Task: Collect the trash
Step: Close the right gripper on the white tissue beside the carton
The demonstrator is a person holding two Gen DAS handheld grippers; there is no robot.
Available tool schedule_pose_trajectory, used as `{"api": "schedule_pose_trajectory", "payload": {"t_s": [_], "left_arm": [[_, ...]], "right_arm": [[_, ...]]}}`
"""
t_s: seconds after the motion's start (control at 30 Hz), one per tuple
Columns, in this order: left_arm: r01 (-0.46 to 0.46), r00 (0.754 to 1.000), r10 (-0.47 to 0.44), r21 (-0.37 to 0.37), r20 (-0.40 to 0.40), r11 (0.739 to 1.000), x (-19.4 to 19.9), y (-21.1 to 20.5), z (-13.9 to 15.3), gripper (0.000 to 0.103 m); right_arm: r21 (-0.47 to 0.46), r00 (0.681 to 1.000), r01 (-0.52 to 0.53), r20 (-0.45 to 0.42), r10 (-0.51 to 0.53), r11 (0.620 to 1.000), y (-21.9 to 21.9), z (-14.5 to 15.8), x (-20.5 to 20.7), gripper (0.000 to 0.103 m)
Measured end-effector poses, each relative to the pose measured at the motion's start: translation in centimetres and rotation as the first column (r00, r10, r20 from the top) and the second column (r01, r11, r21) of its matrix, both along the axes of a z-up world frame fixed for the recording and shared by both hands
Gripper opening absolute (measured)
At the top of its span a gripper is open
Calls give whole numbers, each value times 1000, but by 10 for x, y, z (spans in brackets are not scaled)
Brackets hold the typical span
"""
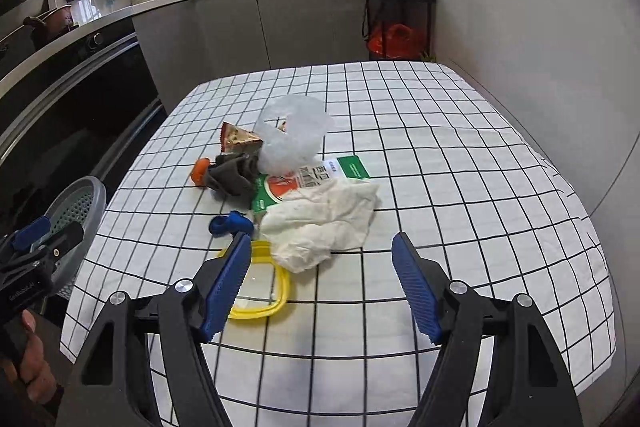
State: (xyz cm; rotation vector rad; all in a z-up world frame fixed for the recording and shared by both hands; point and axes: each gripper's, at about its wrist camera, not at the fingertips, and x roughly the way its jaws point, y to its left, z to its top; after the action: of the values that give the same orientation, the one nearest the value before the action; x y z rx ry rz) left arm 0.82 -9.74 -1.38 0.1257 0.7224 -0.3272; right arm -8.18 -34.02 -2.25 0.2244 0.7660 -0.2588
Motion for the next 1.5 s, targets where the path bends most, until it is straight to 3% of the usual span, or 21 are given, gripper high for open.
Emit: {"api": "schedule_pose_trajectory", "payload": {"t_s": [0.37, 1.0, 1.17, 1.27, 1.37, 1.5], "left_arm": [[57, 998, -55, 25, -43, 998, -8, -39, -19, 90], [86, 992, -84, 21, -94, 996, -5, -55, -31, 90], [91, 991, -89, 10, -104, 996, -4, -58, -32, 90], [98, 990, -96, 13, -104, 995, -5, -61, -33, 90], [108, 989, -106, 15, -101, 994, -7, -65, -33, 90], [122, 987, -120, 11, -105, 993, -12, -72, -35, 90]], "right_arm": [[10, 993, -80, -83, 80, 997, -16, -23, 28, 71], [64, 971, -137, -189, 147, 989, -18, -60, 73, 72], [79, 967, -149, -197, 162, 986, -17, -60, 73, 34], [97, 968, -146, -189, 163, 984, -19, -58, 71, 19], [108, 975, -127, -167, 144, 986, -24, -51, 64, 13], [134, 987, -88, -119, 104, 987, -34, -39, 51, 13]]}}
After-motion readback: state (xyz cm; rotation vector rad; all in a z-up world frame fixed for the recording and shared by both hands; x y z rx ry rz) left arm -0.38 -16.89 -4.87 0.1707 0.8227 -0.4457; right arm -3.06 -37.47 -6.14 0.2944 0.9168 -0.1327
